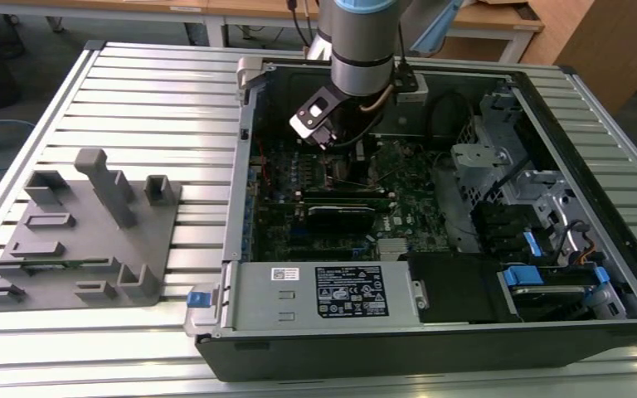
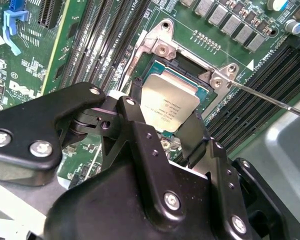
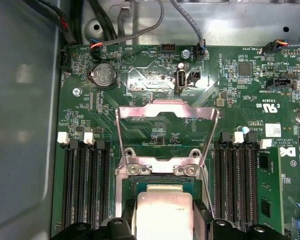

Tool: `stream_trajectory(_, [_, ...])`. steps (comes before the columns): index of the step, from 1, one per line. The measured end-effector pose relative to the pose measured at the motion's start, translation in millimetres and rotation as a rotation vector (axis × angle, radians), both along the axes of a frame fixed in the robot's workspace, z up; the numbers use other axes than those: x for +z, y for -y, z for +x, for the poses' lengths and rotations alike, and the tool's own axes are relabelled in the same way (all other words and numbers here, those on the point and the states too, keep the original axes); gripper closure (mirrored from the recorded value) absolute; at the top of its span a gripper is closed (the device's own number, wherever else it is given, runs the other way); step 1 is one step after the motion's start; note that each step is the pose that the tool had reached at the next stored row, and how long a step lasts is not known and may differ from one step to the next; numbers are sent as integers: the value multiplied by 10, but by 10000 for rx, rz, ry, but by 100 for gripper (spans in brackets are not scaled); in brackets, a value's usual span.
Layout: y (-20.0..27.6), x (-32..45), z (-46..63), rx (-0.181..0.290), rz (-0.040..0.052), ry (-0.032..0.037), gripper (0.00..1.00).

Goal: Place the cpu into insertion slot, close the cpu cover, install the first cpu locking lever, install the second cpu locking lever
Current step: 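Place the cpu into insertion slot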

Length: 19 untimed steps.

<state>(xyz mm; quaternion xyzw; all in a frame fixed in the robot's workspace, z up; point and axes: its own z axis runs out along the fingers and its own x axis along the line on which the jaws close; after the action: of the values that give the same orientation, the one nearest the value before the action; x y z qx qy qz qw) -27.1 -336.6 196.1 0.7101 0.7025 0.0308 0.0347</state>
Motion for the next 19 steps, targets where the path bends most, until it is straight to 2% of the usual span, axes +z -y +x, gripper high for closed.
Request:
stream_trajectory(8, [0, 0, 0, 141, 35, 43, 46])
stream_trajectory(13, [0, 0, 0, 351, 34, 48, 46])
stream_trajectory(19, [0, -4, 0, 357, 37, 50, 46])
